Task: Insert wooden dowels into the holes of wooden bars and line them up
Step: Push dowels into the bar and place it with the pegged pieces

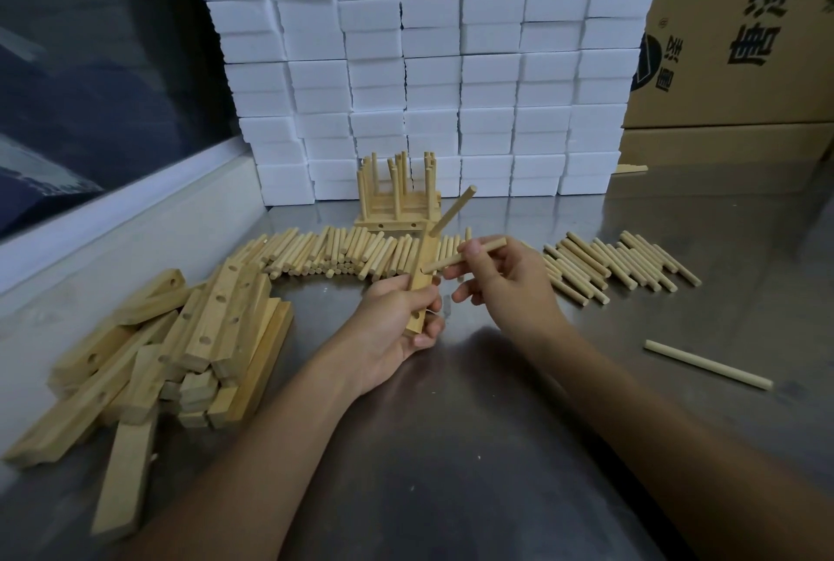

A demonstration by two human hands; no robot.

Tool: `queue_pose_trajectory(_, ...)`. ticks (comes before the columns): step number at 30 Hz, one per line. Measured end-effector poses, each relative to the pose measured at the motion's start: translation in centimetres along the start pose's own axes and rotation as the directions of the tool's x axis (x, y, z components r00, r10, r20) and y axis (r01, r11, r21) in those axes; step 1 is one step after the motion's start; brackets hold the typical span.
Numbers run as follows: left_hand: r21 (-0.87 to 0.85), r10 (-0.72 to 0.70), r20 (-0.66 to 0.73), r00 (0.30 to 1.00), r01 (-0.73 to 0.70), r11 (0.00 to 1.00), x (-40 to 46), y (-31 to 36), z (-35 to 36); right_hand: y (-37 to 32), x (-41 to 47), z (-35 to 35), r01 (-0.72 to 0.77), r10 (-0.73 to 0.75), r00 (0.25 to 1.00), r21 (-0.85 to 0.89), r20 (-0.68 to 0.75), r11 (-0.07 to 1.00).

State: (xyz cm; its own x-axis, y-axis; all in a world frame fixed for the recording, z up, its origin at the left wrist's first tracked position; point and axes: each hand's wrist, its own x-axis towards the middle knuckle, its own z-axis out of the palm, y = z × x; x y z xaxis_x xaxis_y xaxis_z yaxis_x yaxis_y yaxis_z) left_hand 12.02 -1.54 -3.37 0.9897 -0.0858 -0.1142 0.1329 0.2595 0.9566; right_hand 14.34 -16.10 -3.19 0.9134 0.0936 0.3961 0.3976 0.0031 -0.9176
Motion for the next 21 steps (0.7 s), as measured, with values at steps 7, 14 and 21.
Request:
queue_pose_trajectory(7,0.139,0.051,-0.008,0.999,-0.049,0.989,-0.15,-0.49,0.59,-0.24,0.21,0.04,0.297,-0.309,0.950,-0.461,0.052,0.836)
queue_pose_trajectory(14,0.175,0.069,-0.024,0.997,-0.064,0.982,-0.25,-0.53,0.67,-0.01,0.25,0.18,0.316,-0.348,0.937,-0.440,0.007,0.841)
queue_pose_trajectory(21,0.089,0.034,-0.042,0.999,-0.030,0.996,-0.53,-0.09,0.91,0.48,-0.01,0.58,0.278,-0.324,0.945,-0.419,-0.041,0.864)
